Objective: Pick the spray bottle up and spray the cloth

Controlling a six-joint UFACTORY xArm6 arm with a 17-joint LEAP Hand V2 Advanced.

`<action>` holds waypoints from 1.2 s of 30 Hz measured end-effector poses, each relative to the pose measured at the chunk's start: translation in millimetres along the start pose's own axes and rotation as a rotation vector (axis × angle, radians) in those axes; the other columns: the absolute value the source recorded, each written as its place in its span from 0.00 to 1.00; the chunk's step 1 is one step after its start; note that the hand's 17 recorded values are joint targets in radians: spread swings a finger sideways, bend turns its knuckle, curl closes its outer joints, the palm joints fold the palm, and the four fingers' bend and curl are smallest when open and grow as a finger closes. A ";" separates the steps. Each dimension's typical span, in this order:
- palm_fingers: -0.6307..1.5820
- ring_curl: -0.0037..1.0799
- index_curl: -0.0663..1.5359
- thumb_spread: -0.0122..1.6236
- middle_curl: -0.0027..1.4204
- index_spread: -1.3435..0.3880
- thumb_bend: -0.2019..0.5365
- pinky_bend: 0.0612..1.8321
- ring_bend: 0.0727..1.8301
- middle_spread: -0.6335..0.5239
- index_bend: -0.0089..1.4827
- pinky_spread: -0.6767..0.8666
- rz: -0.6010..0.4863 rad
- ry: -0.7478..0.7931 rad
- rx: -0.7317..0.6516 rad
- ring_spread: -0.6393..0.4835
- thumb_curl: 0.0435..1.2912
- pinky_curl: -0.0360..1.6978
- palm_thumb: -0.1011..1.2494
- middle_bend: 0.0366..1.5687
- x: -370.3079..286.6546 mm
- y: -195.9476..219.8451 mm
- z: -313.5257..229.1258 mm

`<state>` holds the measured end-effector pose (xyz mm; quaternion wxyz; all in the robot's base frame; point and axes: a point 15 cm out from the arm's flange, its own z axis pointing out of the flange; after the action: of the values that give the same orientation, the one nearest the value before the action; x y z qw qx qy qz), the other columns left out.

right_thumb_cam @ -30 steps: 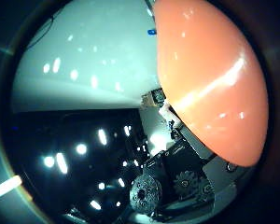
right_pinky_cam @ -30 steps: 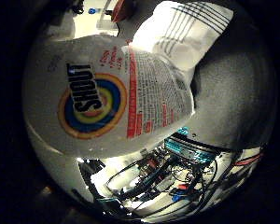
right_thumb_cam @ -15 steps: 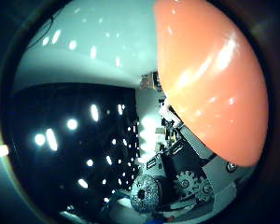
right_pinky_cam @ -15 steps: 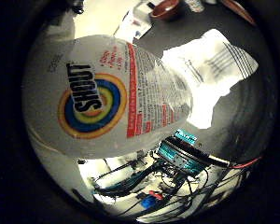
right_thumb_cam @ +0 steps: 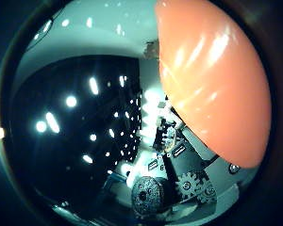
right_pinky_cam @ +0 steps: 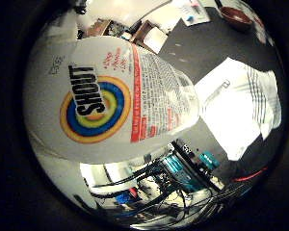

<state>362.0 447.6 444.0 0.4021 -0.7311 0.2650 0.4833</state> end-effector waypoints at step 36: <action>0.71 0.55 0.40 0.31 0.44 0.55 0.20 0.63 0.66 0.38 0.51 0.12 0.102 -0.023 0.387 0.34 0.69 0.34 0.69 0.72 182.0 -108.2 -8.5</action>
<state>521.7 498.7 314.2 0.5131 -0.6202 0.3852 0.4514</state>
